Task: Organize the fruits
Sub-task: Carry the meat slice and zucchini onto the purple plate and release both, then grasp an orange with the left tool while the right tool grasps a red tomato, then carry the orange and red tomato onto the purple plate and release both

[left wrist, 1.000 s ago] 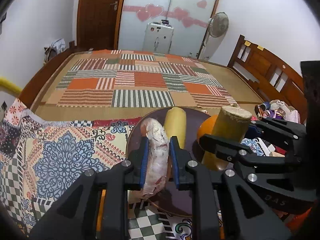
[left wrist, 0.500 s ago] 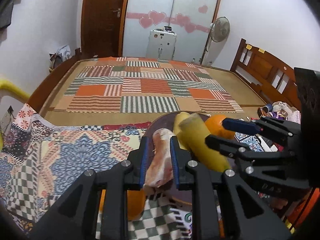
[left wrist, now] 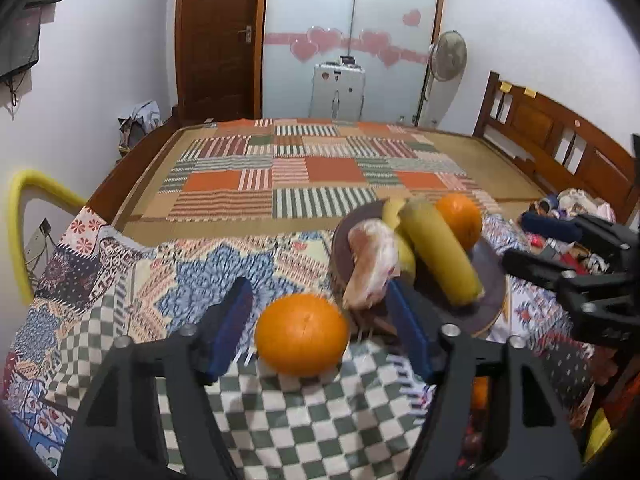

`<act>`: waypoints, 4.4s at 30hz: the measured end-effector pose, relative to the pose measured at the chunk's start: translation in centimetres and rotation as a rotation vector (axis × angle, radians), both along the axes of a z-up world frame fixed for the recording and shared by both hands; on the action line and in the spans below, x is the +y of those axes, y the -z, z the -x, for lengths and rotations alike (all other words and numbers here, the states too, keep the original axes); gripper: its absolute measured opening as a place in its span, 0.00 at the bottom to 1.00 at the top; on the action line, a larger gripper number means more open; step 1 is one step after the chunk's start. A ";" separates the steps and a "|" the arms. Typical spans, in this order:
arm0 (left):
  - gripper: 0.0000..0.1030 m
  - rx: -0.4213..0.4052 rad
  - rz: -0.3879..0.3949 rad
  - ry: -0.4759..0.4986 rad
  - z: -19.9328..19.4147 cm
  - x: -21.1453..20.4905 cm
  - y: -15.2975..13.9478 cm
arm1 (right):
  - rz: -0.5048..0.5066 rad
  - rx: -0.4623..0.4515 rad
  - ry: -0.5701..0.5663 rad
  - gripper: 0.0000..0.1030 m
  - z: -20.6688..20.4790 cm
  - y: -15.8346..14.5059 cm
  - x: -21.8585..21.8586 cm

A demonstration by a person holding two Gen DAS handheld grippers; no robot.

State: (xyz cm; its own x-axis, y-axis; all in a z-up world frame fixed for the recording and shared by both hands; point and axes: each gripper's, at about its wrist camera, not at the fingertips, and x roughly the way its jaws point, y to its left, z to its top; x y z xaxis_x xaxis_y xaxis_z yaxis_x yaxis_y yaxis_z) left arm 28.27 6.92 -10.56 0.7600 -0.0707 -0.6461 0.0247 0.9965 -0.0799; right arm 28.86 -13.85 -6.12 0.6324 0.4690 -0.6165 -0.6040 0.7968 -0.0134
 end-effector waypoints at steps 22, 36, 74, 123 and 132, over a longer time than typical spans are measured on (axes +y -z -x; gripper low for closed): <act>0.65 0.174 0.055 -0.045 -3.2 1.2 5.9 | 0.009 0.035 0.080 0.69 1.5 3.9 -3.2; 0.64 0.111 0.002 -0.004 3.7 -0.7 2.8 | -0.062 0.067 0.042 0.69 5.7 2.9 -4.0; 0.64 0.064 0.034 0.068 12.1 -4.3 1.4 | -0.091 0.157 -0.047 0.42 8.9 4.4 -3.5; 0.64 0.085 -0.017 0.096 -3.8 -10.8 3.4 | 0.026 0.156 0.098 0.43 -5.7 4.7 -3.1; 0.65 0.102 0.059 0.091 -4.1 -9.5 3.9 | 0.036 0.140 0.097 0.47 -5.4 4.1 -2.8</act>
